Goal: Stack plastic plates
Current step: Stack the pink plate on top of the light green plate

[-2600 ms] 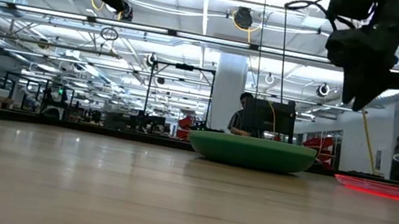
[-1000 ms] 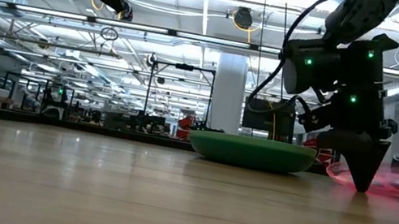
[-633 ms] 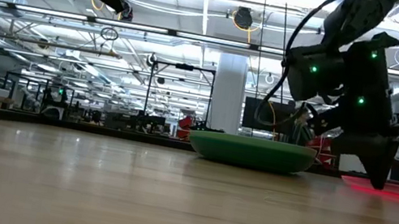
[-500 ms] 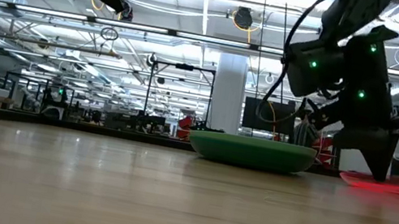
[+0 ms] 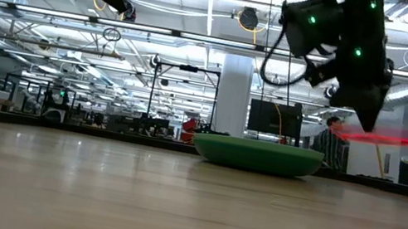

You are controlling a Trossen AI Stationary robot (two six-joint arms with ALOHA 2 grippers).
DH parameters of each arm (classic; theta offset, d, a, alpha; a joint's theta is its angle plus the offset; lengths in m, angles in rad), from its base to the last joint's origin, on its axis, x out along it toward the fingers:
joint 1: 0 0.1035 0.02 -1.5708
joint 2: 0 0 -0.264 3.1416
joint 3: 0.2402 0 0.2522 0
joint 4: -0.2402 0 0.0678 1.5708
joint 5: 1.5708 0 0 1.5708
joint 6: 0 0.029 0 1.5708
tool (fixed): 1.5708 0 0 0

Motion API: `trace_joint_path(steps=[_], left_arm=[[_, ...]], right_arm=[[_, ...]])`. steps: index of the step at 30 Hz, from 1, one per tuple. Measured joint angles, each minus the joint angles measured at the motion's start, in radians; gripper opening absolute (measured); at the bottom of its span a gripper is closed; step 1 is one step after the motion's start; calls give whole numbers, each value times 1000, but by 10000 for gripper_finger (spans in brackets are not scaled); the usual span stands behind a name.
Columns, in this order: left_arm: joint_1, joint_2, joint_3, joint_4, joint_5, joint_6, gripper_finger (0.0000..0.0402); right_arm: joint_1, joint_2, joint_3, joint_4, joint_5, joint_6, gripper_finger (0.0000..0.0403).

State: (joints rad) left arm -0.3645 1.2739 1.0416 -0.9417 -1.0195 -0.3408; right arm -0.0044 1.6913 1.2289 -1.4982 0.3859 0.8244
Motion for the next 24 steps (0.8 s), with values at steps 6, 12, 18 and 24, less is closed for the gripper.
trace_joint_path(steps=[6, 12, 18, 24], left_arm=[[0, 0, 0, 0, 0, 0, 193], [0, 0, 0, 0, 0, 6, 193], [0, 0, 0, 0, 0, 6, 193], [0, 0, 0, 0, 0, 6, 193]], right_arm=[[-13, 0, 131, 26, 65, -87, 0], [-41, -1, 178, 302, 42, -295, 0], [-95, -1, 179, 582, -82, -466, 0], [-137, -1, 178, 623, -103, -522, 1]])
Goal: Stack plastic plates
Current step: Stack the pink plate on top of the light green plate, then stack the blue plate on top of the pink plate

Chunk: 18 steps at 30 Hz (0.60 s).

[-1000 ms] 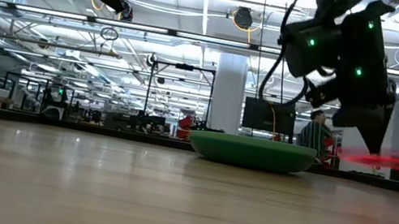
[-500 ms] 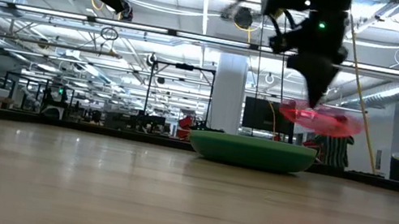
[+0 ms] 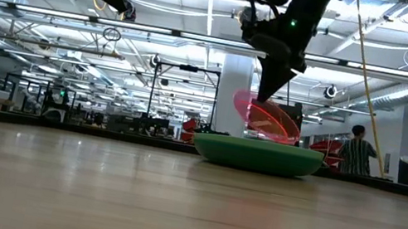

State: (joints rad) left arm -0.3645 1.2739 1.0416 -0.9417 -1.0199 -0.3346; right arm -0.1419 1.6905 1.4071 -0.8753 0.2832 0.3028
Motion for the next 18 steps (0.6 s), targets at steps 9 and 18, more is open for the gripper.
trace_joint_path(steps=[9, 18], left_arm=[[0, 0, 0, 0, 0, -1, 193], [0, 0, 0, 0, 0, -1, 193]], right_arm=[[-9, 0, 0, 2, 0, -8, 79], [14, 0, 7, -79, -129, 139, 141]])
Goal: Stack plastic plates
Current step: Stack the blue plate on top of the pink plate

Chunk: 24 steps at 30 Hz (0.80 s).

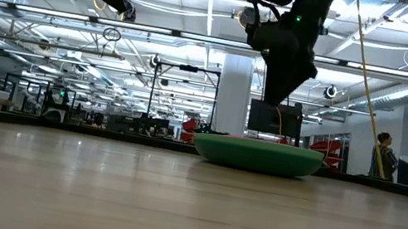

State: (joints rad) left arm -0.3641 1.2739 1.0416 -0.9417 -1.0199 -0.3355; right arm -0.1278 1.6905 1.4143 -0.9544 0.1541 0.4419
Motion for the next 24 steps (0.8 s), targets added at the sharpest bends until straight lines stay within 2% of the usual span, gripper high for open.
trace_joint_path(steps=[5, 7, 10, 14, 17, 20, 24], left_arm=[[0, 0, 0, 0, 0, 6, 193], [0, 0, 0, 0, 0, 13, 193], [0, 0, 0, 0, 0, 16, 193], [0, 0, 0, 0, 0, 28, 193], [-1, 0, 0, 1, 0, 33, 193], [-3, 0, 0, 1, 11, 48, 193], [-3, 0, 0, 3, 16, 74, 193]], right_arm=[[83, 0, 0, -41, -263, 245, 143], [138, 0, 0, -35, -330, 346, 143], [232, 0, 0, -17, -340, 495, 143], [359, 16, 0, 1, -345, 782, 143], [454, 61, 0, 72, -435, 968, 143], [538, 108, 0, 96, -450, 1096, 142], [602, 165, 0, 12, -466, 1191, 133]])
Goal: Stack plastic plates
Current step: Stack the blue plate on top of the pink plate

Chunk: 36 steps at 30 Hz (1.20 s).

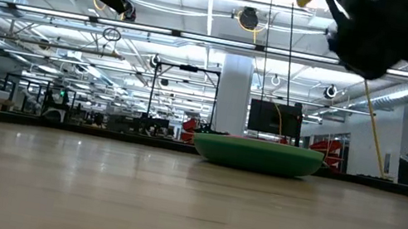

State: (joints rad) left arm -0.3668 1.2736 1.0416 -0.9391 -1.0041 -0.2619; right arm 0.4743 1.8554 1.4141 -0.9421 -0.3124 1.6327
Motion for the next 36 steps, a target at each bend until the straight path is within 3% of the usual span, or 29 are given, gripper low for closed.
trace_joint_path(steps=[11, 26, 36], left_arm=[[1, 0, 0, 2, 1, 60, 193], [1, 0, 0, 7, 0, 77, 193], [1, 0, 0, 7, 0, 77, 193]], right_arm=[[39, 135, -1, -49, -30, 4, 125], [45, 140, 0, -128, 54, -22, 122], [45, 140, 0, -117, 79, -54, 20]])
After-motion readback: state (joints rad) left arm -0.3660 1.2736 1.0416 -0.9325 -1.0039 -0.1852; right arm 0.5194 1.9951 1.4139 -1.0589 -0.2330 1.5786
